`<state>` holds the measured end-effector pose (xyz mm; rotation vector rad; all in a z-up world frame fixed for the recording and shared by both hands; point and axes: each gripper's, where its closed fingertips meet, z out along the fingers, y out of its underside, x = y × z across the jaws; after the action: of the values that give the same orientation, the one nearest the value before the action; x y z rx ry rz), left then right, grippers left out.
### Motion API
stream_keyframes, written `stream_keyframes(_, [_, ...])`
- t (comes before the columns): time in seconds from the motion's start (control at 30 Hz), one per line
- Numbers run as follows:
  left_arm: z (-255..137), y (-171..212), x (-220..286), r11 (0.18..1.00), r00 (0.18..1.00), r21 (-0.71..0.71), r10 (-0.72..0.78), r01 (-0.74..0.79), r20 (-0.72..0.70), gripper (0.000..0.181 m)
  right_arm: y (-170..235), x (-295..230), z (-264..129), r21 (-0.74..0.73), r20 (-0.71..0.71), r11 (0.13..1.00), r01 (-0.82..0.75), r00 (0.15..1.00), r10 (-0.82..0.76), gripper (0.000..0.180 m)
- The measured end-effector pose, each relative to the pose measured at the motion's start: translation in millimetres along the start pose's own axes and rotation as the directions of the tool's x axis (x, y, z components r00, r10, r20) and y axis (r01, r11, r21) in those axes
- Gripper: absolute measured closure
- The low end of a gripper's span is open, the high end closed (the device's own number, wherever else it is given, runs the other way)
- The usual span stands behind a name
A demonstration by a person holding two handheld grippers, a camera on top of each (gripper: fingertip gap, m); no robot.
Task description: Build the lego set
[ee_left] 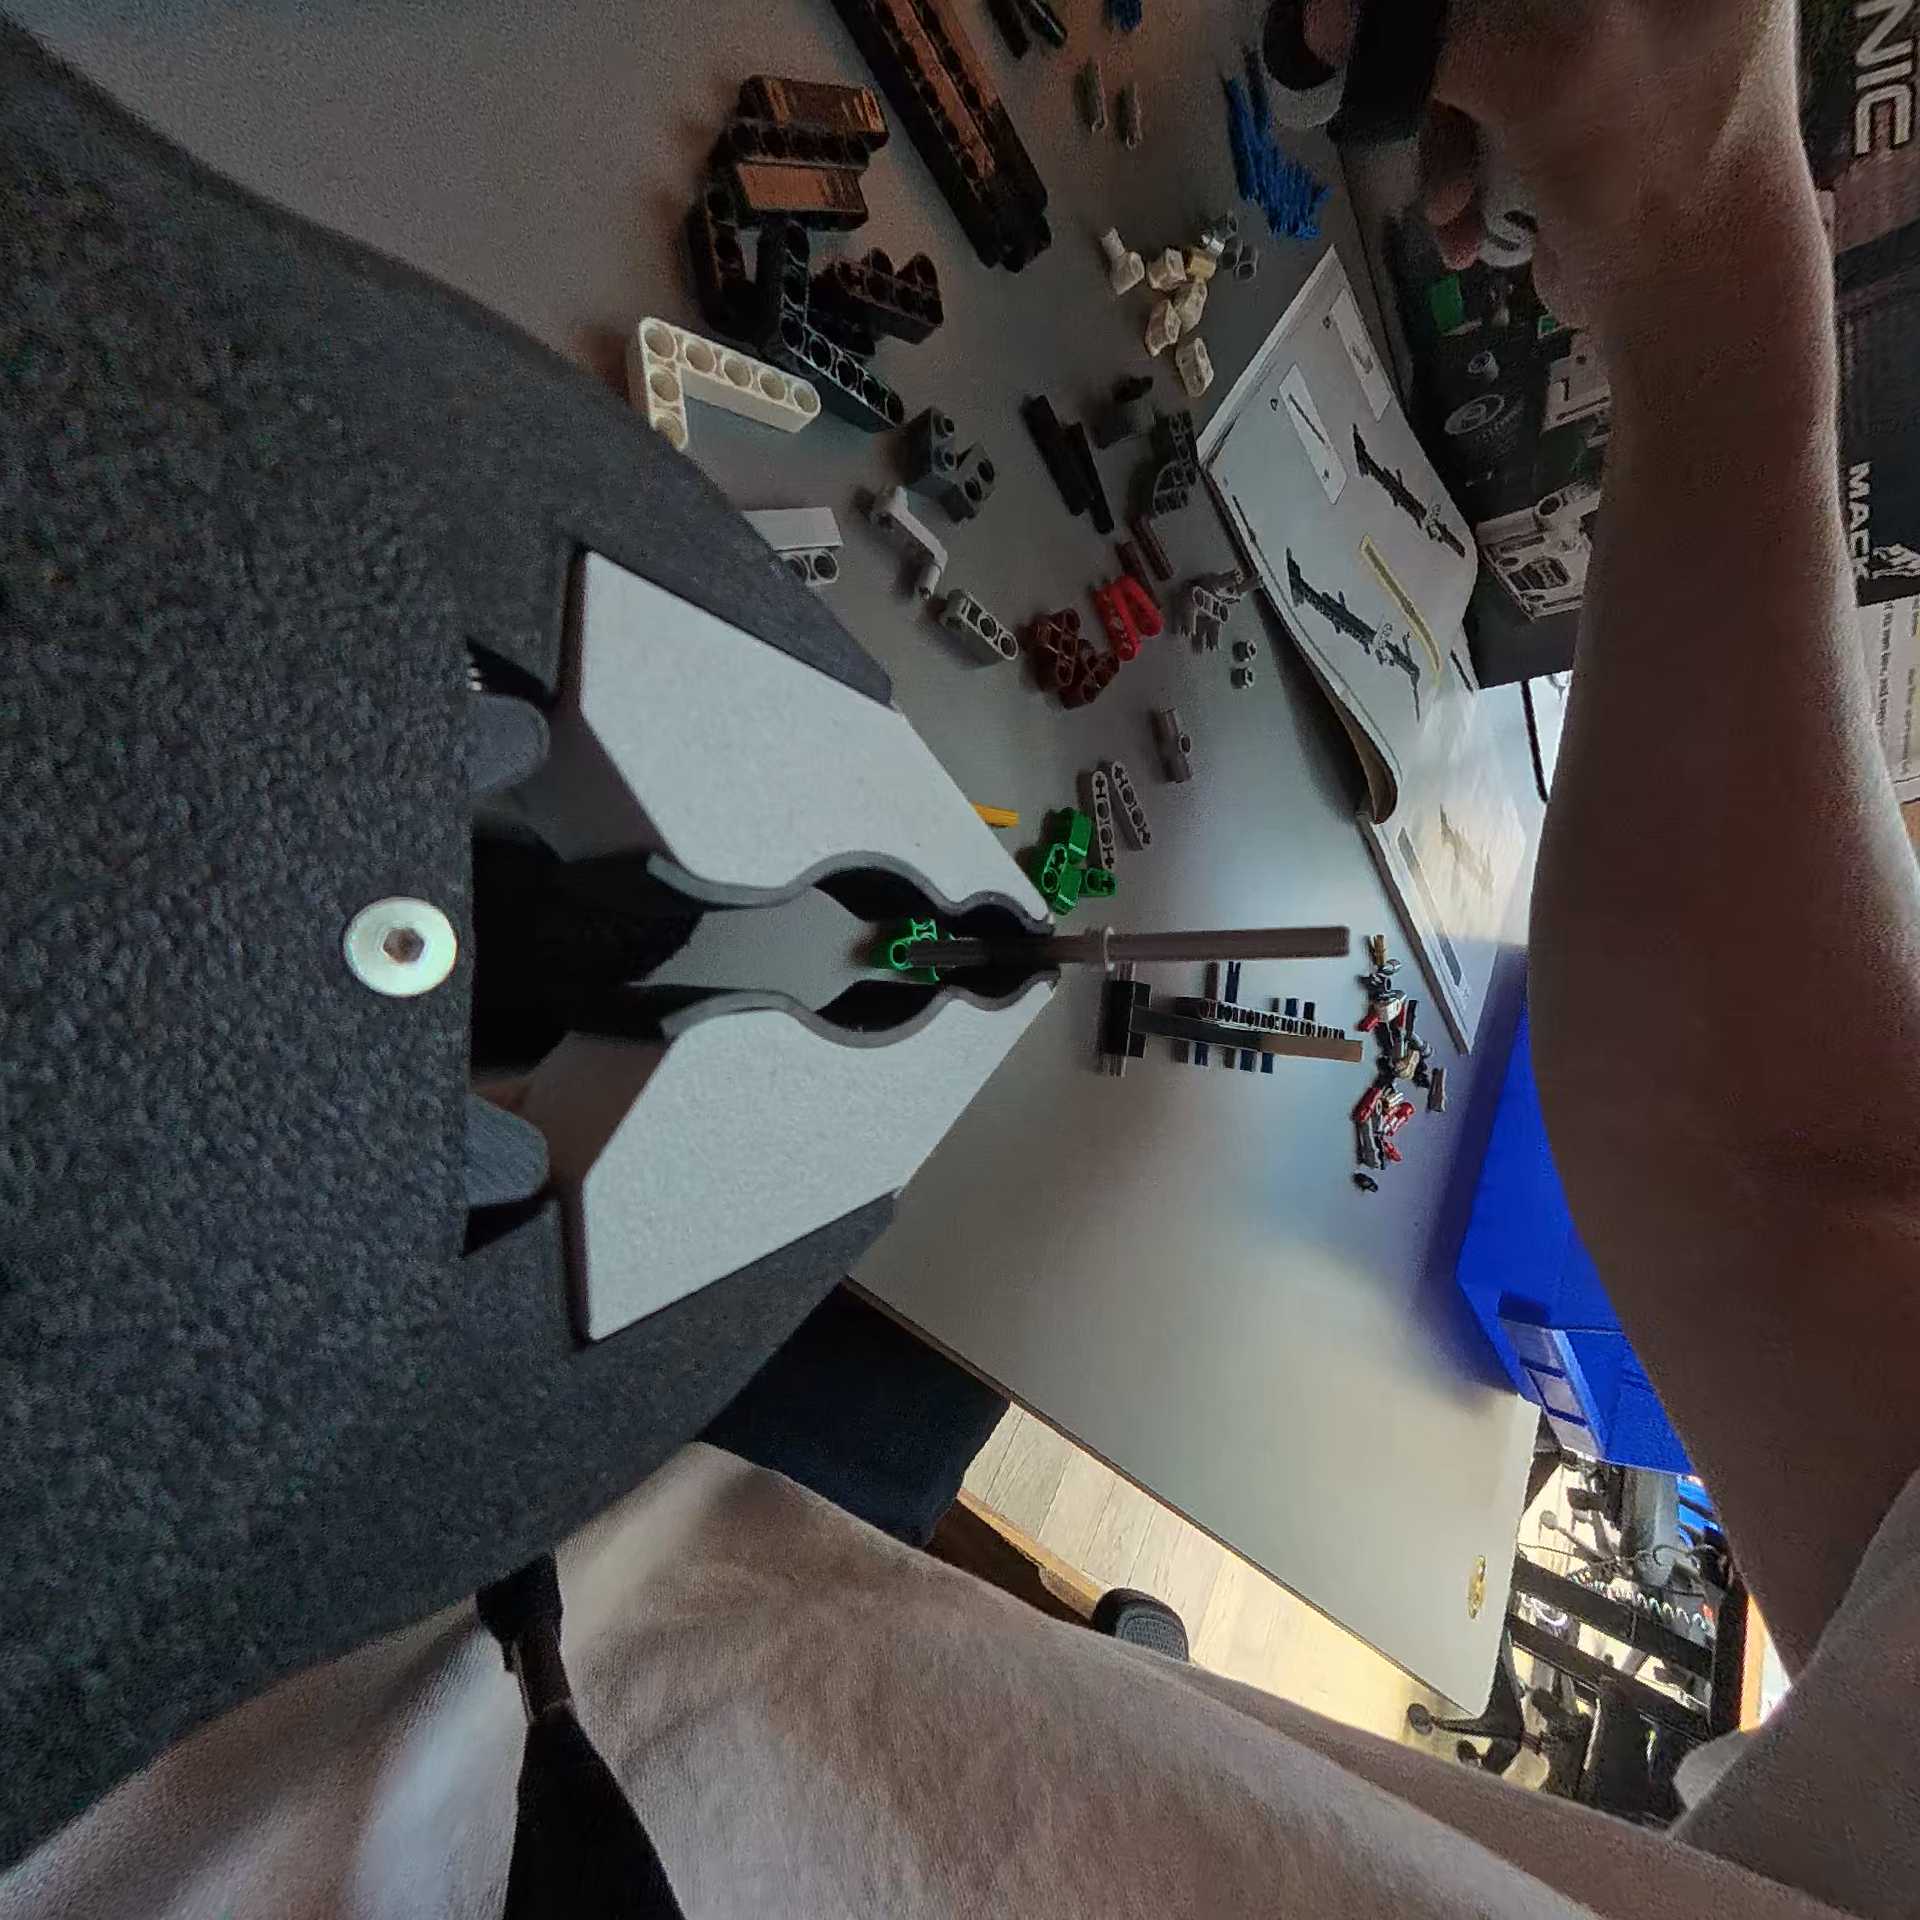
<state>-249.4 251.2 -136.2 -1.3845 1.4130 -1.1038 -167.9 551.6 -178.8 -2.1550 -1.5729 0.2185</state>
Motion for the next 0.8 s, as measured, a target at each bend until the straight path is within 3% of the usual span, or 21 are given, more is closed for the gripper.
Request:
stream_keyframes(0.03, [-0.7,1.8,-0.6,1.000,1.000,-0.002,-0.003,0.003,0.002,0.178,-0.3,0.5,3.7,-0.001,0.025,1.000,0.000,1.000,0.000,0.159])
stream_keyframes(0.8, [-1.3,9.1,-4.0,0.997,0.997,-0.006,-0.071,0.071,-0.030,0.178,0.1,2.2,15.7,0.048,0.164,0.999,0.010,0.986,-0.017,0.174])
